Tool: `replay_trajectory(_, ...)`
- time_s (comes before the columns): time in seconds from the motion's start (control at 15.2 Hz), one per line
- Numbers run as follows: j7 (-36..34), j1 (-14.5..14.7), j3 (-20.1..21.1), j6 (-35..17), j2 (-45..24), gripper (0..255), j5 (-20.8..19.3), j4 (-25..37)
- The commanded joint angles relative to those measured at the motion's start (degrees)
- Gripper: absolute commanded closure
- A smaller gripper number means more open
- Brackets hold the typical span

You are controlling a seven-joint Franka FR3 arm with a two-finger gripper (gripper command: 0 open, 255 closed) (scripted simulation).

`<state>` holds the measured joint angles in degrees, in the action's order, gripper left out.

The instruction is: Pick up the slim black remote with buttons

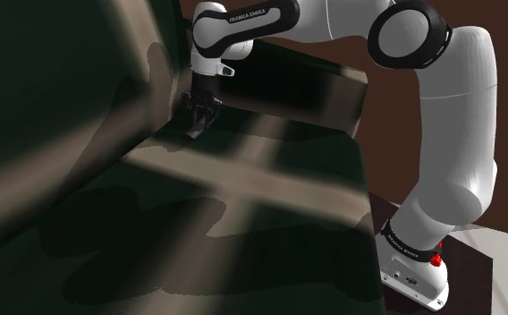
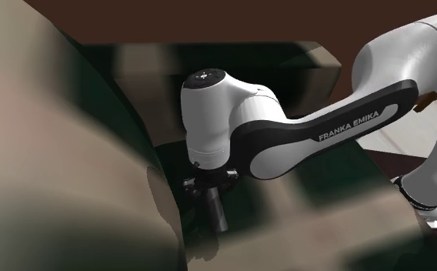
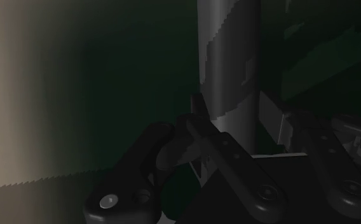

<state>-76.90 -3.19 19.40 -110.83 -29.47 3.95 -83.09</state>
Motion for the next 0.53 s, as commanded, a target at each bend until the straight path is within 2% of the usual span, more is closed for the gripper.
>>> replay_trajectory(0.0, -0.2, 0.0, 0.1, 1.2, 0.2, 255, 0.0, 1.0)
replay_trajectory(0.46, -0.9, 0.2, 0.2, 6.1, 1.0, 255, 0.1, 5.2)
